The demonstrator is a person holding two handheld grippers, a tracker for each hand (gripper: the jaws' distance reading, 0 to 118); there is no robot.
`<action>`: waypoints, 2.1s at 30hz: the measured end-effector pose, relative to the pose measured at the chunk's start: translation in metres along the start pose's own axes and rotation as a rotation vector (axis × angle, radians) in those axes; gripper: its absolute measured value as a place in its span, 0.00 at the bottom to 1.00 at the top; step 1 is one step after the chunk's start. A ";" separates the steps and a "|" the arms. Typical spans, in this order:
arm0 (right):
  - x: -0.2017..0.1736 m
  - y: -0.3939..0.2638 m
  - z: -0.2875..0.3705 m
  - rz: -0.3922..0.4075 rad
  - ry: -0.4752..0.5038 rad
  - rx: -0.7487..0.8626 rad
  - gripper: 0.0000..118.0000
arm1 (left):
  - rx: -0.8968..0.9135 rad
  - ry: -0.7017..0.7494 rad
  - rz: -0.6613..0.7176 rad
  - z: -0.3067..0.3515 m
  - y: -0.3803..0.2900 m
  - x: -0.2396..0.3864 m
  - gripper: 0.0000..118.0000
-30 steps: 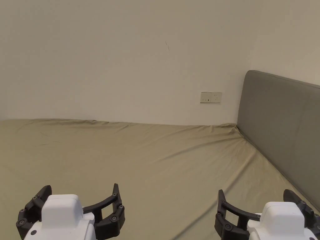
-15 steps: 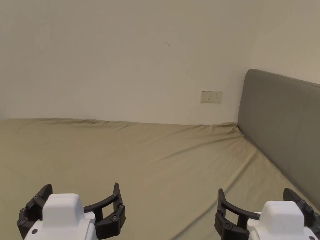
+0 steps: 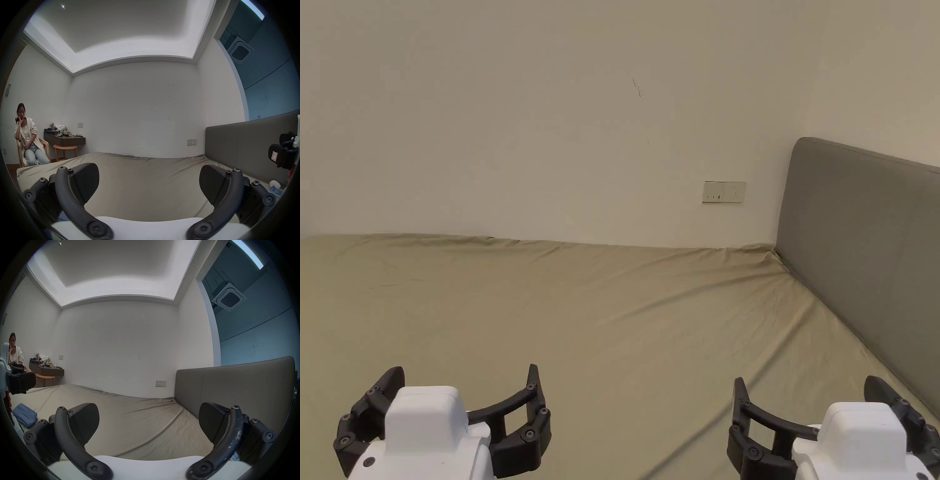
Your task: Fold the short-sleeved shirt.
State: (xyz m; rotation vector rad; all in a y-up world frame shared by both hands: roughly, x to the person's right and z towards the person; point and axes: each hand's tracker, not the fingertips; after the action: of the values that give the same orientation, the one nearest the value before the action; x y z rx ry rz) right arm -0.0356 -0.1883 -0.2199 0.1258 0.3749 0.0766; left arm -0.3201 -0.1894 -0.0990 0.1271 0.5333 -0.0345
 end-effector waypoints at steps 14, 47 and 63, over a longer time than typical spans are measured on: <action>0.006 -0.002 -0.007 -0.156 0.047 -0.109 1.00 | -0.002 0.005 -0.005 0.001 0.000 -0.002 1.00; -0.005 0.007 -0.024 -0.097 -0.086 -0.241 1.00 | -0.027 0.001 -0.014 -0.005 -0.007 0.000 1.00; -0.010 0.009 -0.023 -0.093 -0.073 -0.254 1.00 | -0.039 -0.003 -0.024 -0.009 -0.010 0.002 1.00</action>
State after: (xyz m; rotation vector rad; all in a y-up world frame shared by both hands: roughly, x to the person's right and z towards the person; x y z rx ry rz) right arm -0.0537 -0.1775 -0.2362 -0.1391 0.2945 0.0270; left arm -0.3240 -0.1977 -0.1088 0.0826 0.5317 -0.0478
